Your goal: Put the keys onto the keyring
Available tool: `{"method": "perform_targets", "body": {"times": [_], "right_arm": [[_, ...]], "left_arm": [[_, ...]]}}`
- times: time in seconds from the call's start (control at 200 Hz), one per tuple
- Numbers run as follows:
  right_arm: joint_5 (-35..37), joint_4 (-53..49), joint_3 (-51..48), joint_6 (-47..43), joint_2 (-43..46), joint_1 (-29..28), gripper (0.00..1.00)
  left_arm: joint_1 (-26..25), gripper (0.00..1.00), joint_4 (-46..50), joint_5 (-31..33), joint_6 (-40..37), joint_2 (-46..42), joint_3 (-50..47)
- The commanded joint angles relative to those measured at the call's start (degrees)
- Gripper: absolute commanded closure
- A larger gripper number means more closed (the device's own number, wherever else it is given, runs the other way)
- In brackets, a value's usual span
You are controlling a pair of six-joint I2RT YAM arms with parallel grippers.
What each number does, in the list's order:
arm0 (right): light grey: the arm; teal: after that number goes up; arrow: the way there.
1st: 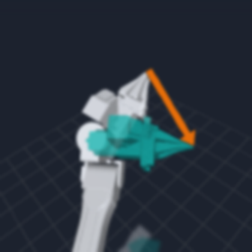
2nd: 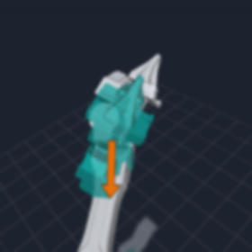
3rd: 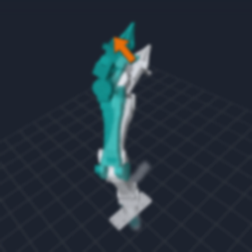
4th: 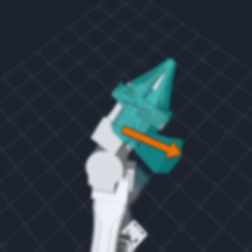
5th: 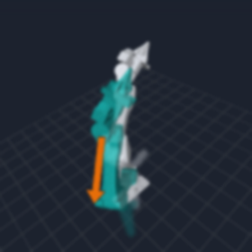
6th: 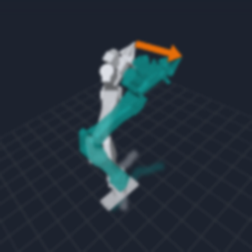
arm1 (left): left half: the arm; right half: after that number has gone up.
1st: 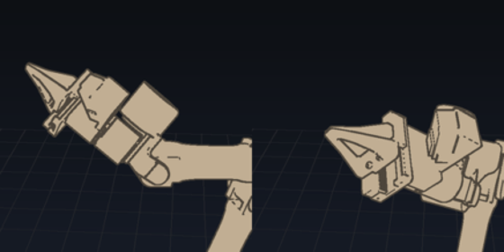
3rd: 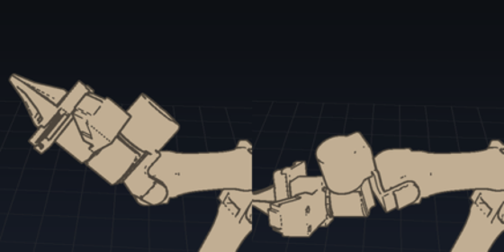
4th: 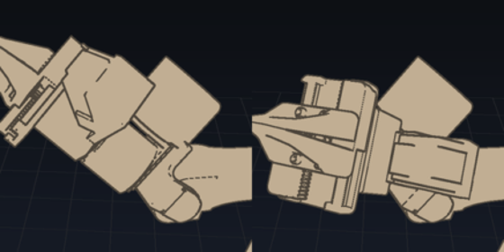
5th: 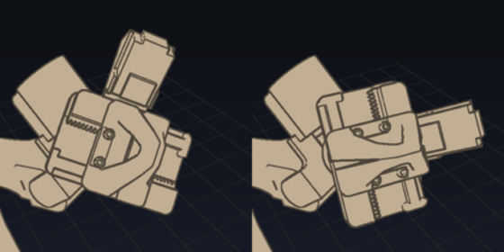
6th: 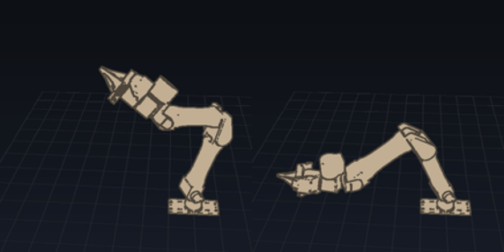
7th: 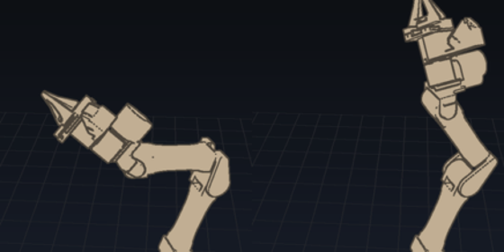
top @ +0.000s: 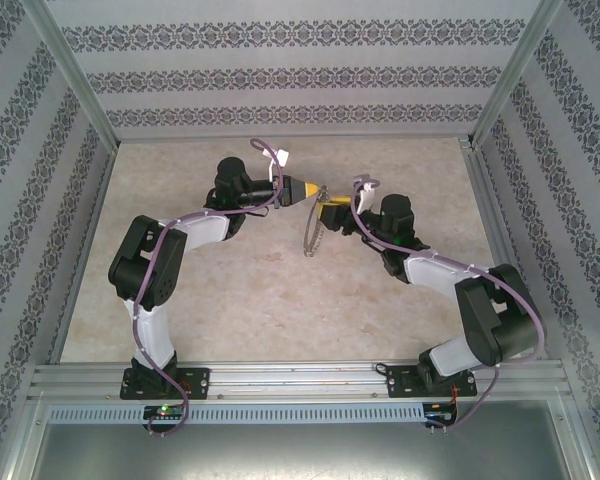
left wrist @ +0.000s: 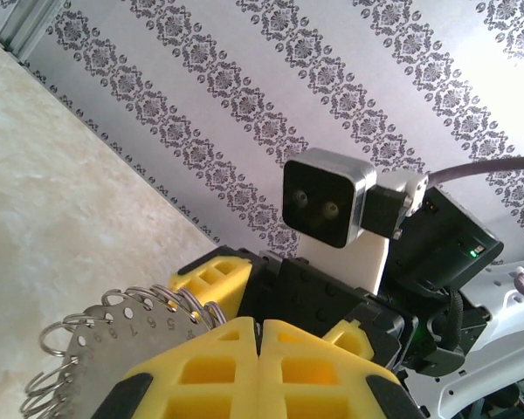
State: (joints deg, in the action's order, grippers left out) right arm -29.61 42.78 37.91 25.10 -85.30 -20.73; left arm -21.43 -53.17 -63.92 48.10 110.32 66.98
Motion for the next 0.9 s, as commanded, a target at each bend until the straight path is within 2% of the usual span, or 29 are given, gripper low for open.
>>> {"method": "perform_targets", "body": {"times": [0.0,0.095,0.215,0.41,0.819,0.894], "right_arm": [[-1.40,0.11,1.90,-1.38,-1.12,-0.71,0.51],[-2.67,0.11,1.34,-1.70,-0.91,-1.01,0.67],[-3.80,0.11,0.50,-2.16,-0.42,-1.32,0.77],[-5.86,-1.88,1.04,-2.55,-0.69,-2.17,1.00],[-16.60,-5.92,6.89,-2.38,-4.55,-3.02,1.00],[-16.79,-5.81,7.36,-2.16,-5.32,-3.04,1.00]], "left_arm": [[-0.81,1.00,-4.49,0.45,0.48,-0.50,-0.42],[-0.84,1.00,-4.79,0.92,0.50,-0.63,-0.45],[-0.81,1.00,-5.02,1.65,0.25,-0.81,-0.58],[-0.81,1.00,-6.49,3.27,-0.01,-0.99,-1.45],[-0.99,1.00,-8.75,5.21,-0.61,-1.57,-3.51],[-1.09,1.00,-8.83,5.21,-0.72,-1.61,-3.61]]}}
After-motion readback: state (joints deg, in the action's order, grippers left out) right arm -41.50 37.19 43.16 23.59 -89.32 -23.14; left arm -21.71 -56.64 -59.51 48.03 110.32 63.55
